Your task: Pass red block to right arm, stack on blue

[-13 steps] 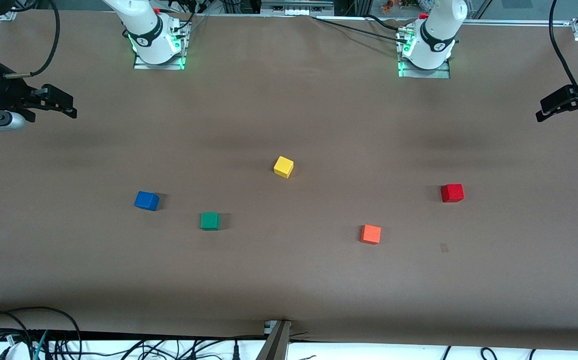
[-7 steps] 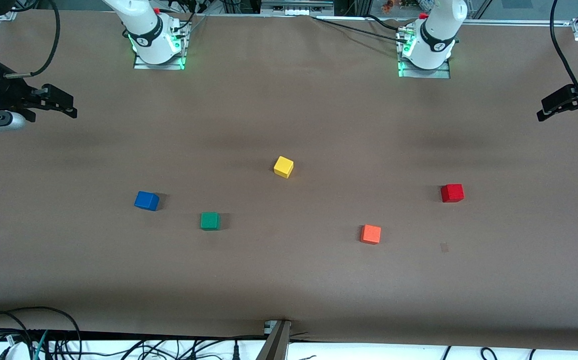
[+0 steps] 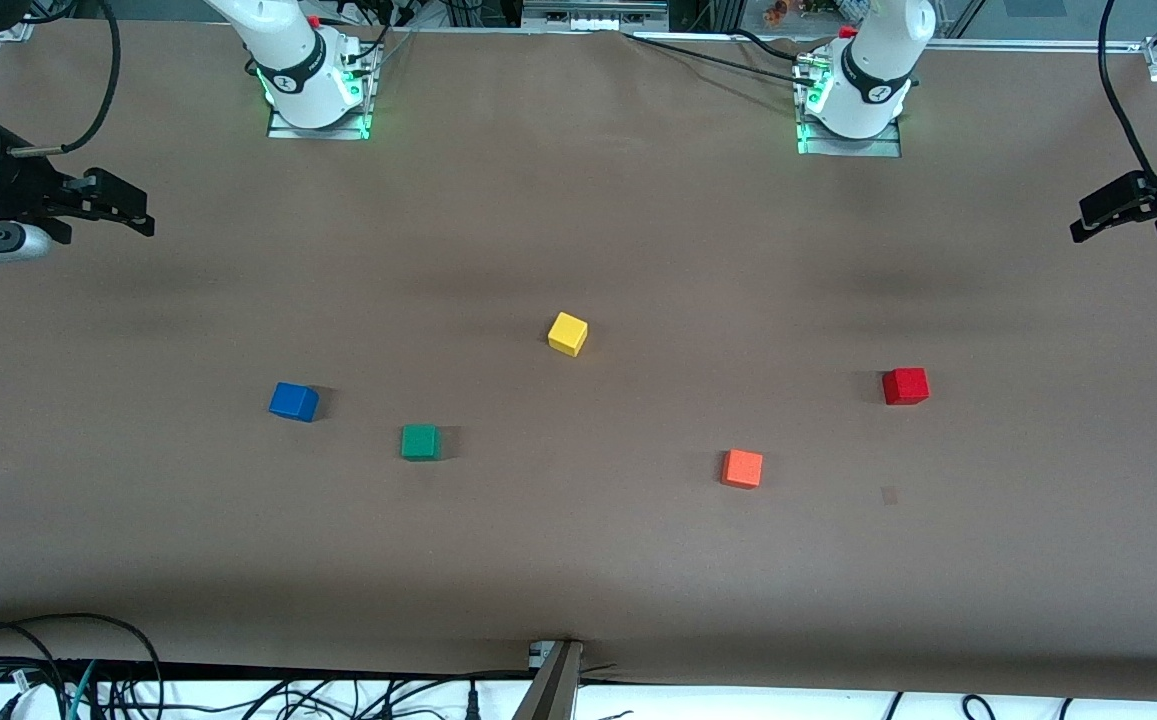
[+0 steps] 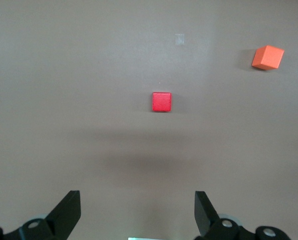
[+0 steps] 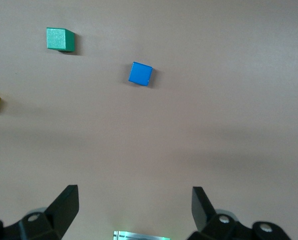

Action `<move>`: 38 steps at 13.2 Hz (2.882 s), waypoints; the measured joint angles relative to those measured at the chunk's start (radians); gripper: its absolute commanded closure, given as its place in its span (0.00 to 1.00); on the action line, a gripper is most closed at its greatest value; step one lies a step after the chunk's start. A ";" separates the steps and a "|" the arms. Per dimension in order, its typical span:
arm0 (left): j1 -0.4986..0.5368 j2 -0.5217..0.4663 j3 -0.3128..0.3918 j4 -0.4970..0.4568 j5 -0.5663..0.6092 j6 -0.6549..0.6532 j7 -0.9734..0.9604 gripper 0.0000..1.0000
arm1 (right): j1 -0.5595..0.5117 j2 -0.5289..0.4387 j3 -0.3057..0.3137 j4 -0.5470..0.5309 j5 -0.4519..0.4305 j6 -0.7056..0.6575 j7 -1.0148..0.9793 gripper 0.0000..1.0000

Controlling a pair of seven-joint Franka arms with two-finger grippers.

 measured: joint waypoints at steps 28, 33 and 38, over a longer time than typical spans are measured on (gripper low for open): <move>-0.076 0.513 -0.026 -0.333 0.013 0.786 -0.073 0.00 | 0.001 0.000 0.002 -0.001 0.000 -0.004 0.000 0.00; -0.077 0.533 0.000 -0.333 0.013 0.805 -0.073 0.00 | 0.001 0.000 0.002 -0.001 0.000 -0.004 0.000 0.00; -0.079 0.550 0.014 -0.333 0.013 0.819 -0.072 0.97 | 0.001 0.000 0.002 -0.001 0.000 -0.004 0.000 0.00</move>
